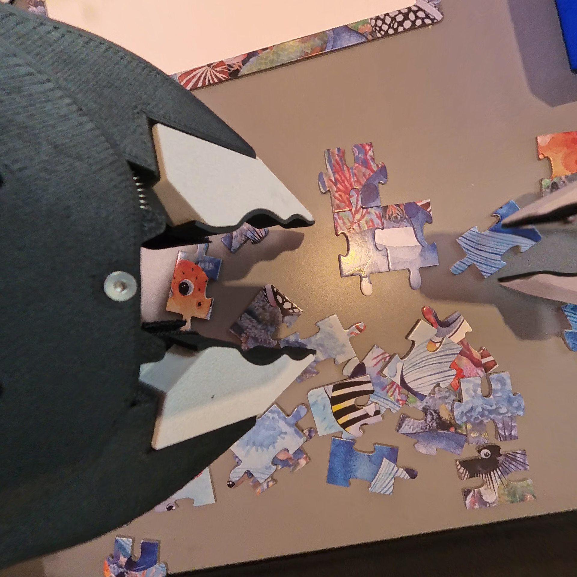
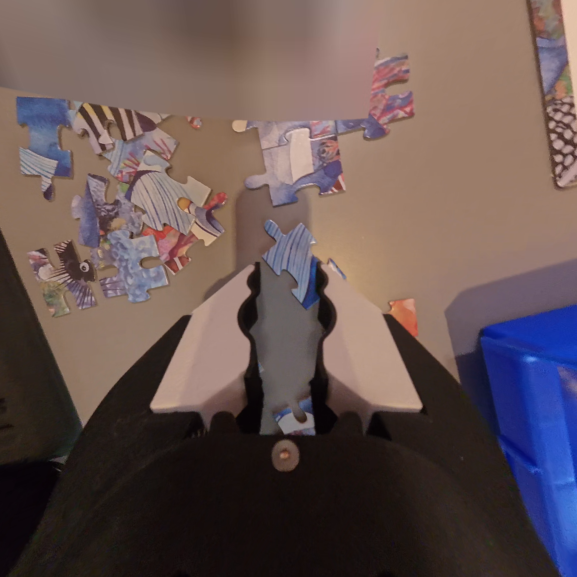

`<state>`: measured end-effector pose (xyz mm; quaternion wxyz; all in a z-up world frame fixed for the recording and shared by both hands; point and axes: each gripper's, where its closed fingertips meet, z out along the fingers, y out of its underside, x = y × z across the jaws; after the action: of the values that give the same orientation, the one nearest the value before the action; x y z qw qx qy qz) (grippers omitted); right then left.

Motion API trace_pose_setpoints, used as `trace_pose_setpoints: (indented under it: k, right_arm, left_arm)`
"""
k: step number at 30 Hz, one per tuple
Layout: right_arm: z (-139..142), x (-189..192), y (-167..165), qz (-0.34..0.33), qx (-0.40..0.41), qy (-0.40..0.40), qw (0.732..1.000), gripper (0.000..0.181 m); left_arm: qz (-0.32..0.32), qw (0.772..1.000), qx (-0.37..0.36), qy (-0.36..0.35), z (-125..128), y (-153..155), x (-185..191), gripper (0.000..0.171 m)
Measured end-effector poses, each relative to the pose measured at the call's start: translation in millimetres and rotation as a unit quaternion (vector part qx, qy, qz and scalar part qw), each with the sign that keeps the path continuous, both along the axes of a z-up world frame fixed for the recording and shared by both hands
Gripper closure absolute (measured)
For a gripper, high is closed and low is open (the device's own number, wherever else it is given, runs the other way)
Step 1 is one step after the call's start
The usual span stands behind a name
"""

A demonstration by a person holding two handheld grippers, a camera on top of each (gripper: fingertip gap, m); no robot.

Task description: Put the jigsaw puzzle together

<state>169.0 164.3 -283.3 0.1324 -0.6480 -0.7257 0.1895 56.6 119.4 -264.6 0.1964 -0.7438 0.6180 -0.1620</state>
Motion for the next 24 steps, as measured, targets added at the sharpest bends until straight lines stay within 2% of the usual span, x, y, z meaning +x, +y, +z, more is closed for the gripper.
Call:
trace_pose_setpoints:
  k: [3, 5, 8, 12, 15, 17, 20, 24]
  right_arm:
    - [-1, 3, 5, -0.008, 0.006, 0.002, 1.000, 0.128]
    - [-4, 3, 6, -0.005, 0.012, -0.003, 1.000, 0.123]
    - [-4, 0, 9, -0.006, 0.028, 0.000, 1.000, 0.135]
    - [-4, 0, 11, -0.005, 0.033, 0.002, 0.999, 0.139]
    - [-3, 2, 13, -0.021, 0.028, -0.005, 0.999, 0.133]
    - [-4, 7, 15, -0.036, 0.027, -0.026, 0.999, 0.121]
    - [-6, 4, 10, -0.044, 0.018, -0.037, 0.998, 0.117]
    - [-5, -3, 6, -0.036, 0.023, -0.034, 0.999, 0.136]
  left_arm:
    - [0.000, 1.000, 0.000, 0.001, 0, 0, 0, 0.096]
    - [-0.002, 1.000, 0.000, 0.002, -1, 0, 0, 0.096]
    - [-0.003, 1.000, 0.001, 0.005, -1, -1, 1, 0.096]
    - [-0.004, 1.000, 0.001, 0.008, -1, -1, 0, 0.096]
    - [-0.005, 1.000, 0.003, 0.010, 0, -2, -1, 0.097]
    - [-0.004, 1.000, 0.005, 0.010, 2, -2, -2, 0.097]
    - [-0.003, 1.000, 0.005, 0.010, 3, -1, -3, 0.097]
    - [-0.003, 1.000, 0.004, 0.015, 1, -1, -4, 0.097]
